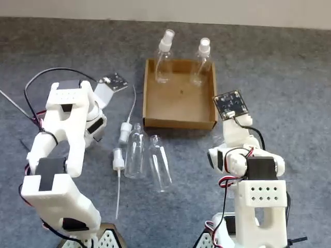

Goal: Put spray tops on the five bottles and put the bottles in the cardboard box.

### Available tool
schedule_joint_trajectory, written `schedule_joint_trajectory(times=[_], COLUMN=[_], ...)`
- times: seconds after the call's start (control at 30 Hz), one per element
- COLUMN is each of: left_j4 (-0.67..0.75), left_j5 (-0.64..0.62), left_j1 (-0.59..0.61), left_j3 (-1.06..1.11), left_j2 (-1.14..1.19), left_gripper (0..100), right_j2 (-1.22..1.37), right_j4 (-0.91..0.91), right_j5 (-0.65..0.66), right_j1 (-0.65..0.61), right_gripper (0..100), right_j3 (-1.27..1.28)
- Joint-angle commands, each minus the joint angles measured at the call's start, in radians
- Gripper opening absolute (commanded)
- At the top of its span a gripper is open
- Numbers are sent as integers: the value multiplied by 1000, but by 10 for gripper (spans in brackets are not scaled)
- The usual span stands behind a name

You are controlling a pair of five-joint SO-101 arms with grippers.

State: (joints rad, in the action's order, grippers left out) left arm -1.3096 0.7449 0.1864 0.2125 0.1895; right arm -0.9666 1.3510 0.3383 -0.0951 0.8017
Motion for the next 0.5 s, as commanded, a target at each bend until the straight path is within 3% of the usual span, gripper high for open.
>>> schedule_joint_trajectory(times=[0.0, 0.47], left_j4=[5, 11], left_j5=[-15, -57], left_j1=[13, 13], left_j3=[-31, -19], left_j2=[-51, -44], left_gripper=[168, 171], right_j2=[-25, -25], right_j4=[5, 7], right_j5=[-8, -8], right_j1=[-8, -7], right_gripper=[4, 4], right_j3=[-5, -5])
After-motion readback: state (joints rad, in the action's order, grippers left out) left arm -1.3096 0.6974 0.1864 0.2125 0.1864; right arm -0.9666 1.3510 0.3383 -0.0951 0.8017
